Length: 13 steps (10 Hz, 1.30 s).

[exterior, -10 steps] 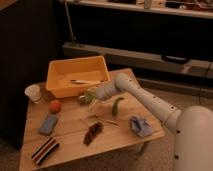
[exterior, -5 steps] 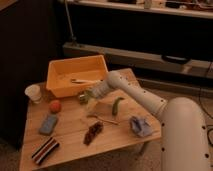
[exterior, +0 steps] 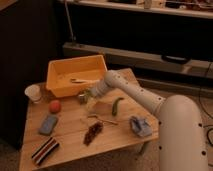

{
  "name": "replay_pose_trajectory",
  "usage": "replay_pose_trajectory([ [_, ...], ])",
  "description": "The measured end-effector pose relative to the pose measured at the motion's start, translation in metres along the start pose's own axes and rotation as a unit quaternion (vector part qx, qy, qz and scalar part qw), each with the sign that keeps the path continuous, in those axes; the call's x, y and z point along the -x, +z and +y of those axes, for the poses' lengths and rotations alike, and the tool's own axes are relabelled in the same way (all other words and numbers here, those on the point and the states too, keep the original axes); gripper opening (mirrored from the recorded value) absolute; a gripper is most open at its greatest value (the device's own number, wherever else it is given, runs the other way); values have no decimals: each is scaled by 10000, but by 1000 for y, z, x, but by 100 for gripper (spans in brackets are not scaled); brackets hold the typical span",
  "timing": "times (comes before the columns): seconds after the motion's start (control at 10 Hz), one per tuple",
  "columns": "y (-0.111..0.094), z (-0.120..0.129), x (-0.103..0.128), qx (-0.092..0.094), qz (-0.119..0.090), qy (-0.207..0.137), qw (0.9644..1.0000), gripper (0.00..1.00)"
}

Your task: Stack cups on top of each other

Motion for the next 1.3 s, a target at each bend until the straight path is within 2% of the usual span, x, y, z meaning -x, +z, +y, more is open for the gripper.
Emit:
replay_pose_trajectory([
  [0.7, 0, 0, 0, 2, 0, 0, 10000, 80],
  [0.9, 3, 5, -7, 1, 85, -35, 10000, 80],
  [1.1, 6, 5, -24, 55, 358, -89, 9993, 80],
  [1.3, 7, 3, -24, 40, 447, -171, 9988, 80],
])
